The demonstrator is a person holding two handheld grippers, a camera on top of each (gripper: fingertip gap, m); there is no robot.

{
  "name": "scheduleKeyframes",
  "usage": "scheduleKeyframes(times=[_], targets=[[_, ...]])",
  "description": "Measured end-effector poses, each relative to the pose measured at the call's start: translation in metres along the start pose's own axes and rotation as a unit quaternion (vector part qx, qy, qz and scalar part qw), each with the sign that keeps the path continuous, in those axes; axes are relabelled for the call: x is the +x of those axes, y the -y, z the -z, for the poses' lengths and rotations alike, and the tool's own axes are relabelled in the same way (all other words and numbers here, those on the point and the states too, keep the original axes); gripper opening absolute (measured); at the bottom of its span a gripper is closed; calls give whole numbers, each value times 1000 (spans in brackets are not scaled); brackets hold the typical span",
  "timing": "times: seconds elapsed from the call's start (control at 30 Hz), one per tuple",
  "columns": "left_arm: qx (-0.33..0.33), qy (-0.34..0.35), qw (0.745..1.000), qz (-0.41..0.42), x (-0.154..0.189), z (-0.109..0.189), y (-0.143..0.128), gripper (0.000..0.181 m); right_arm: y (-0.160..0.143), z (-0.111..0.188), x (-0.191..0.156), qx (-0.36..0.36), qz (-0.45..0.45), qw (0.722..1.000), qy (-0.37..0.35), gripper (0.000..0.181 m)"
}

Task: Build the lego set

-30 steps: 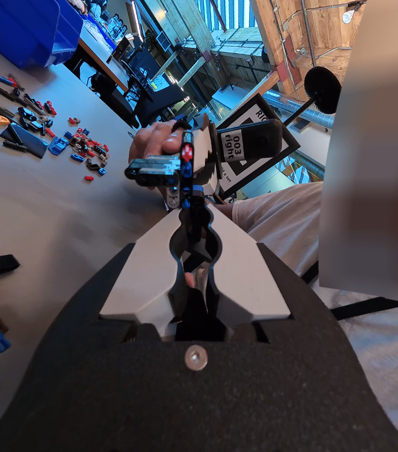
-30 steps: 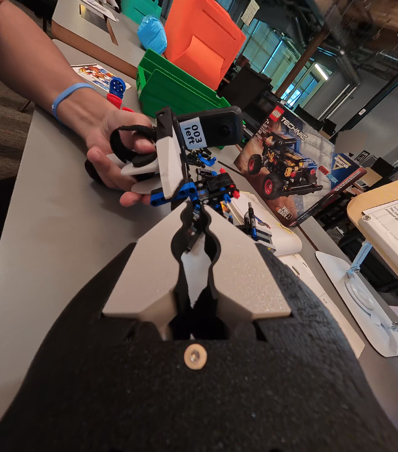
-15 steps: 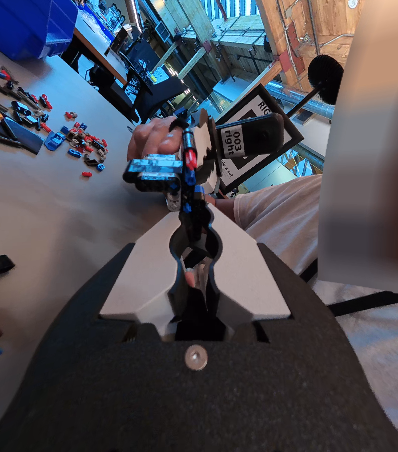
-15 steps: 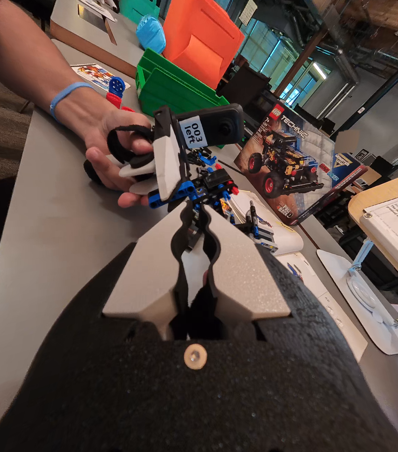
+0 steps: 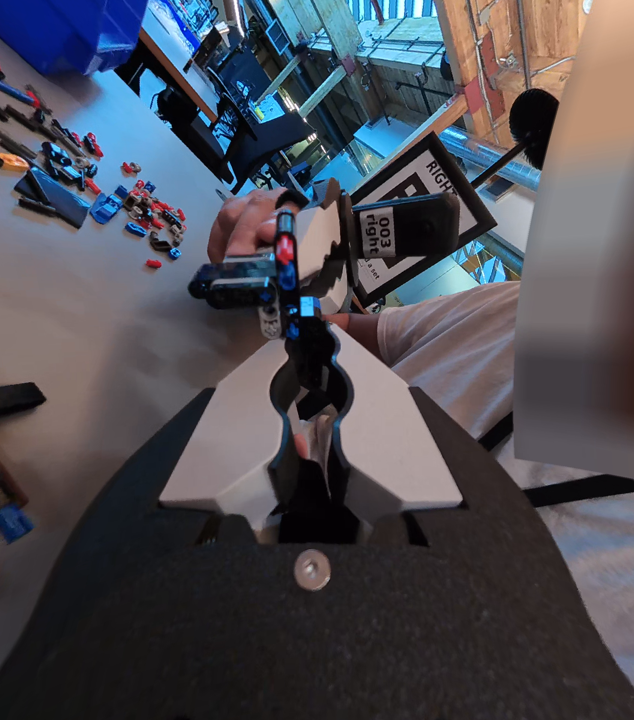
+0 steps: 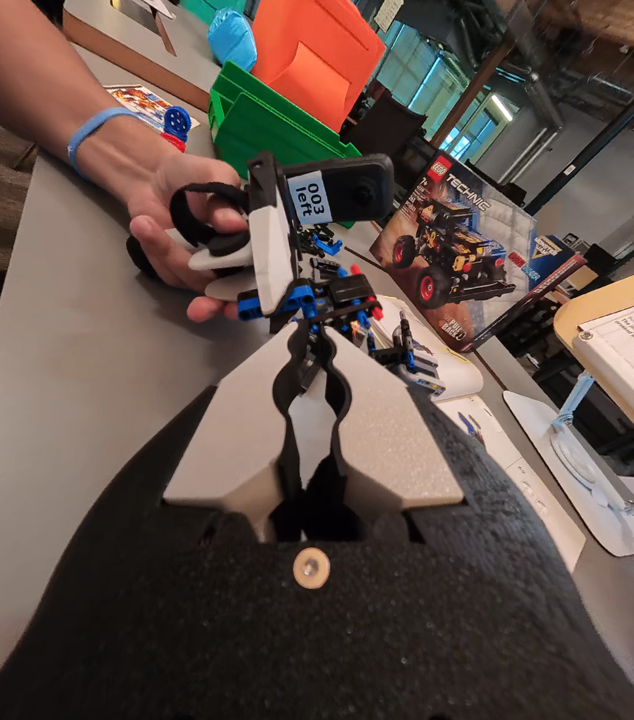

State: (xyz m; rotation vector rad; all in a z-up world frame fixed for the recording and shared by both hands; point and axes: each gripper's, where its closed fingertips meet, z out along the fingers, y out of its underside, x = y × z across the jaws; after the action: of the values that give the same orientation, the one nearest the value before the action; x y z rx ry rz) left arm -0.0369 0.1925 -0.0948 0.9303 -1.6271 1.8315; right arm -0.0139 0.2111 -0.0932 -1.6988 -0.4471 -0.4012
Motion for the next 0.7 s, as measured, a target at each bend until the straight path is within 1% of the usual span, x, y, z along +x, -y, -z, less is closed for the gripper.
scheduleKeyframes(times=[0.03,0.07,0.13,0.2,0.3,0.37,0.43,0.47,0.53,0.6,0.67,0.7], targets=[[-2,-4,1000,6,1,0,0,5,0,1,0,2,4,1000,3,4],[-5,-15,1000,17,2,0,-1,5,3,2,0,9,17,1000,3,4],[-5,-41,998,40,7,2,0,5,7,4,-2,20,37,999,0,10],[0,-65,996,64,11,5,2,5,12,10,0,36,27,999,3,16],[-6,-75,994,83,11,5,0,6,18,14,3,54,-33,998,28,44],[-24,-77,993,88,13,3,-6,6,8,6,2,19,-23,999,29,57],[-28,-97,989,105,17,4,-7,6,14,6,1,37,-19,999,30,56],[-37,-100,988,115,18,4,-9,6,14,6,-3,36,-20,998,43,54],[-56,-104,987,109,21,3,-16,5,14,7,-9,36,-22,997,64,51],[-88,-106,986,97,26,1,-26,6,17,11,-9,42,-36,996,73,45],[-114,-122,981,95,32,1,-35,6,20,15,-14,49,-68,991,108,45],[-114,-115,983,91,31,-1,-35,5,17,13,-20,36,-73,989,126,47]])
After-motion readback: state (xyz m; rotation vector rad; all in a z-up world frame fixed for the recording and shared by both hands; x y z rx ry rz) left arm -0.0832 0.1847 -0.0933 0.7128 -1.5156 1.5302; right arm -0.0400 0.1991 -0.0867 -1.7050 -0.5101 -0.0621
